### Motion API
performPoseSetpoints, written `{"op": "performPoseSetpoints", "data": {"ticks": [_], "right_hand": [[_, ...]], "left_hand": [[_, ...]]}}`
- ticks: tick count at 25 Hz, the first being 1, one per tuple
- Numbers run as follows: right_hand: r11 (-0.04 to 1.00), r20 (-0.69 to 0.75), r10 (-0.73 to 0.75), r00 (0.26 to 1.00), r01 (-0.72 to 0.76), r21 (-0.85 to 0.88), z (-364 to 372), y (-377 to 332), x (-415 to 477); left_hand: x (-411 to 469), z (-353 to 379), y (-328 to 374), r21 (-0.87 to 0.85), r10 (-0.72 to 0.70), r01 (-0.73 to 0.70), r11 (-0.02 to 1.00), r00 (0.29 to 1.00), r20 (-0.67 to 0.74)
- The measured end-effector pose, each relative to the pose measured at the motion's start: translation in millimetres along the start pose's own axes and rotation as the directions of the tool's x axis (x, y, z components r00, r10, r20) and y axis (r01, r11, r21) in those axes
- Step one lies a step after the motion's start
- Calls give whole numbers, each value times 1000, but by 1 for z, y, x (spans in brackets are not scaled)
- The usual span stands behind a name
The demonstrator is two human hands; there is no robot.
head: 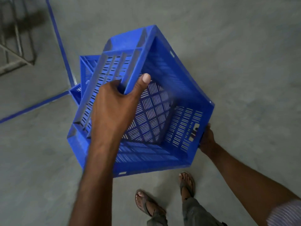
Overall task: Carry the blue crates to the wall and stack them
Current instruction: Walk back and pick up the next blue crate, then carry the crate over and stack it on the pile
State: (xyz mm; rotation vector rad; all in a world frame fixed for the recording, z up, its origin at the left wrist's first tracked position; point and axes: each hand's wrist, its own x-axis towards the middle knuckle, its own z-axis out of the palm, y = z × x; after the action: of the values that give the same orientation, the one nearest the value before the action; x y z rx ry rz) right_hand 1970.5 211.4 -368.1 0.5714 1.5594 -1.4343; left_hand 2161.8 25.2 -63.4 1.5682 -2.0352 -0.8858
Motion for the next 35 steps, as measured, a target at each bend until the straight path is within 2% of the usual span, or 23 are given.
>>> {"op": "performPoseSetpoints", "data": {"ticks": [5, 7, 9, 11, 13, 16, 19, 23, 26, 30, 35], "right_hand": [[993, 87, -113, 990, 115, -16, -9, -47, -39], [992, 169, -124, 978, 119, 40, -21, -69, -53], [991, 252, -125, 960, 107, 81, -35, -94, -65], [996, 343, -89, 935, 73, 59, -46, -121, -82], [998, 374, -64, 925, 63, 14, -48, -142, -97], [981, 262, -86, 961, 128, -148, -29, -167, -129], [905, 101, -228, 968, 249, -345, -1, -189, -165], [743, -28, -469, 883, 377, -553, 20, -209, -197], [658, -49, -540, 840, 385, -647, 21, -217, -216], [688, -113, -517, 848, 334, -644, -7, -235, -223], [782, -182, -453, 873, 290, -551, -71, -273, -216]], "left_hand": [[2, -41, 29, -132, 44, -46, 990, 999, -15], [8, -53, 28, -113, 26, -28, 993, 999, -21], [17, -67, 21, -113, -17, 15, 994, 1000, -12], [28, -79, 12, -223, -86, 89, 971, 996, 21], [40, -86, 0, -338, -175, 188, 922, 982, 69], [60, -88, -29, -379, -270, 302, 875, 953, 134], [79, -85, -68, -370, -340, 390, 843, 920, 196], [86, -65, -113, -324, -374, 467, 823, 874, 310], [88, -52, -121, -277, -376, 489, 827, 848, 373], [101, -45, -87, -212, -315, 479, 852, 793, 522], [132, -9, -2, -131, -225, 454, 881, 647, 728]]}}
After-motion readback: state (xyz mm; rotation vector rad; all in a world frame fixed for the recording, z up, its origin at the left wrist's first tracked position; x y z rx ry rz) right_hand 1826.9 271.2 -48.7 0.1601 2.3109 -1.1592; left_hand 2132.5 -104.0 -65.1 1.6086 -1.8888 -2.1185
